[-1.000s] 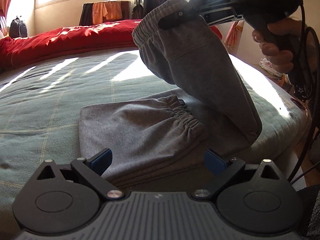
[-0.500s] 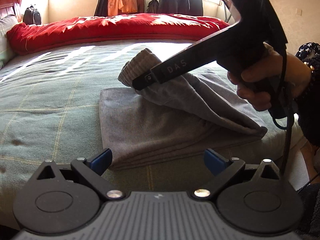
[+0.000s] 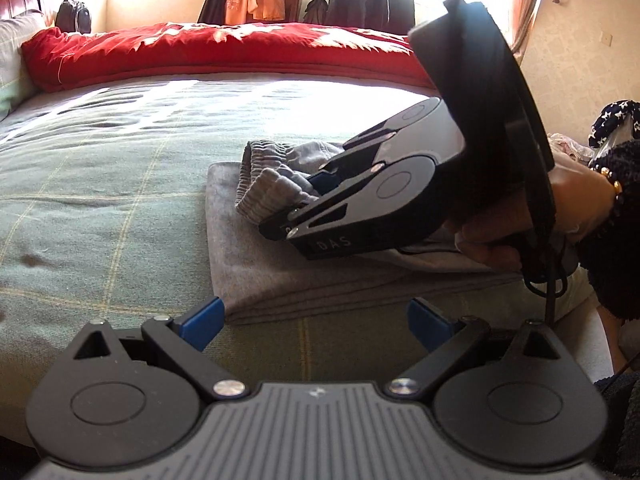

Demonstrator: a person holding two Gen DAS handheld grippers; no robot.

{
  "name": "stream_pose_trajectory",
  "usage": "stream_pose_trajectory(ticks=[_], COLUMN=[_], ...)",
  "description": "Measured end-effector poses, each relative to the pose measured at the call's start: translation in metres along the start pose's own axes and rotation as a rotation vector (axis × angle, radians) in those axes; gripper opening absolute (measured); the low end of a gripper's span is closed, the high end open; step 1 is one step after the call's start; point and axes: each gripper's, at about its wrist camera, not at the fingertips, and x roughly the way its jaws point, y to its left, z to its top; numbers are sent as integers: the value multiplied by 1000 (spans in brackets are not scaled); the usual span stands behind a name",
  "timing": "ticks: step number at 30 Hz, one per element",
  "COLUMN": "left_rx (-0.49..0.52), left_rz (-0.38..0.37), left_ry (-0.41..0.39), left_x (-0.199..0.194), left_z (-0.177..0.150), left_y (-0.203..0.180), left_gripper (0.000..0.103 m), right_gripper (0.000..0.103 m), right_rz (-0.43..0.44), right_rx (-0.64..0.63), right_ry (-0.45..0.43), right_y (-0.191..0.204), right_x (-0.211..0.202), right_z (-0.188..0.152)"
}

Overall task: Fold clothes
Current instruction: 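Lay the waistband onto the cuffs with the right gripper and open, then roll the left gripper down and close it on the gathered waistband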

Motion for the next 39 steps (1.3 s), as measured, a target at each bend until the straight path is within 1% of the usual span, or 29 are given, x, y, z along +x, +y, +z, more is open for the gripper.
stream_pose_trajectory(ticks=[2, 4, 6, 8, 9, 12, 13, 15, 16, 17, 18, 19, 21, 24, 26, 29, 31, 34, 37, 39], left_rx=[-25, -50, -67, -90, -102, -175, -196, -269, -308, -346, -385, -430, -506, -577, -606, -657, -678, -636, -627, -643], left_rz=[-42, -64, -75, -92, -100, -150, -165, -217, -241, -263, -286, -293, -302, -307, -290, -333, -348, -338, -324, -350], left_ry=[-2, -3, -12, -25, -32, -68, -79, -95, -90, -79, -69, -48, -4, 48, 66, 82, 97, 120, 136, 138], left_x=[-2, -5, -8, -10, -12, -11, -9, 0, 7, 15, 23, 31, 46, 60, 64, 72, 80, 96, 112, 122], left_z=[0, 1, 1, 4, 5, 16, 20, 33, 40, 47, 53, 57, 58, 48, 40, 33, 33, 41, 48, 51], left_y=[5, 10, 15, 20, 23, 39, 43, 58, 65, 72, 79, 84, 92, 94, 94, 99, 100, 97, 101, 106], left_gripper=[98, 98, 98, 98, 98, 98, 97, 95, 91, 85, 82, 79, 79, 79, 79, 81, 81, 85, 85, 85], right_gripper=[41, 60, 67, 67, 68, 75, 76, 77, 78, 79, 80, 80, 80, 80, 81, 81, 82, 82, 82, 82], right_rz=[27, 63, 108, 143, 152, 151, 143, 115, 98, 81, 64, 53, 40, 29, 21, 20, 24, 31, 34, 31], right_rx=[3, 15, 37, 68, 95, 180, 206, 251, 272, 293, 314, 338, 388, 434, 453, 484, 513, 550, 571, 582], right_ry=[15, 28, 36, 36, 29, 2, -9, -25, -31, -37, -43, -46, -51, -52, -51, -42, -38, -42, -53, -56], right_y=[2, 2, -1, -6, -12, -35, -44, -61, -69, -77, -85, -92, -105, -115, -119, -125, -130, -134, -136, -136], right_x=[1, -1, -7, -15, -22, -43, -50, -63, -68, -73, -78, -82, -87, -92, -95, -94, -90, -86, -86, -87], right_z=[-1, -3, -4, -5, -6, -10, -13, -21, -25, -30, -35, -40, -53, -72, -84, -96, -101, -108, -113, -117])
